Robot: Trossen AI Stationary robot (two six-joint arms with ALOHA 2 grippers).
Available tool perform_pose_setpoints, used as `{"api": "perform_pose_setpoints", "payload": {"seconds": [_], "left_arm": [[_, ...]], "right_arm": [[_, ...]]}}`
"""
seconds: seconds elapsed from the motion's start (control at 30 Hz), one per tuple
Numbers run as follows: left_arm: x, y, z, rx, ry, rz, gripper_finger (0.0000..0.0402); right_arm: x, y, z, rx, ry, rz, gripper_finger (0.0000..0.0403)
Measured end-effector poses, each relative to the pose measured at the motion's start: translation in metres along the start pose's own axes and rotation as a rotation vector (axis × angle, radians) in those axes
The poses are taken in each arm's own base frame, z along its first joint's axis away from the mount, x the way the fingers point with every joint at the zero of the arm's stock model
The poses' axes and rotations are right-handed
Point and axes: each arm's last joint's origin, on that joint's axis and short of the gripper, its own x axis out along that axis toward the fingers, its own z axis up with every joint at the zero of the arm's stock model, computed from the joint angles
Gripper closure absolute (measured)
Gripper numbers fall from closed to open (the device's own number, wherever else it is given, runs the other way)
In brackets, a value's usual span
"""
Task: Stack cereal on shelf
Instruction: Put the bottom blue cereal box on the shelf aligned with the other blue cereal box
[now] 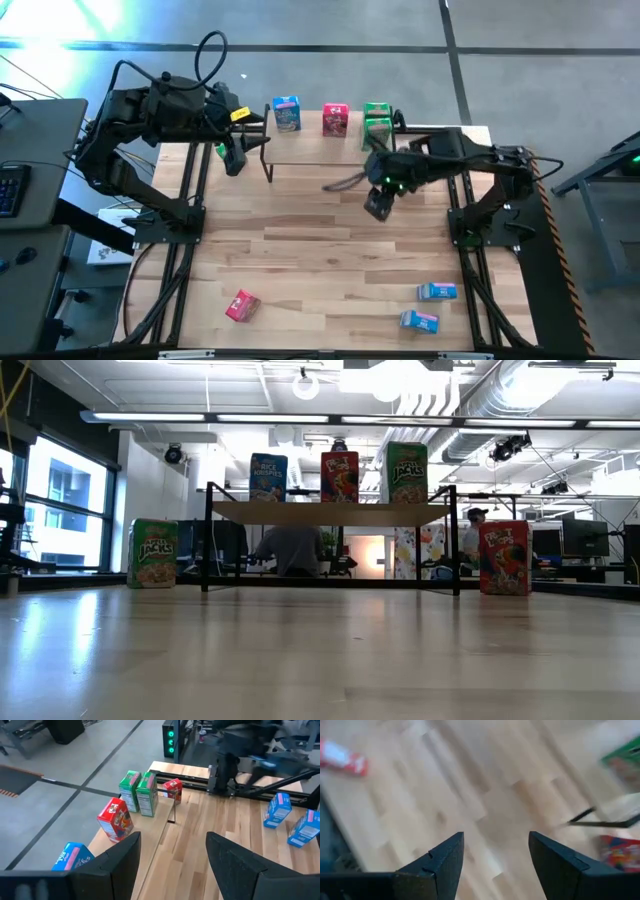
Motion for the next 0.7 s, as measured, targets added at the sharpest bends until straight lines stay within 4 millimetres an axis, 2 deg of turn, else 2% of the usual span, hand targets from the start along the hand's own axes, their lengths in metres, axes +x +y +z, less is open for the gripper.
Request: {"api": "perform_pose_setpoints", "payload": {"seconds": [0.37,0.7], "left_arm": [[0.000,0.000,0.000,-0.001,0.000,0.000,0.0186],[0.000,0.000,0.000,0.000,0.000,-0.001,0.0186]], "right_arm": [[-0.013,0.047,-0.041,-0.041,0.103,0.159,0.0187],[-0.030,0.082,-0.087,-0.051,0.221,0.264,0.0187]]}}
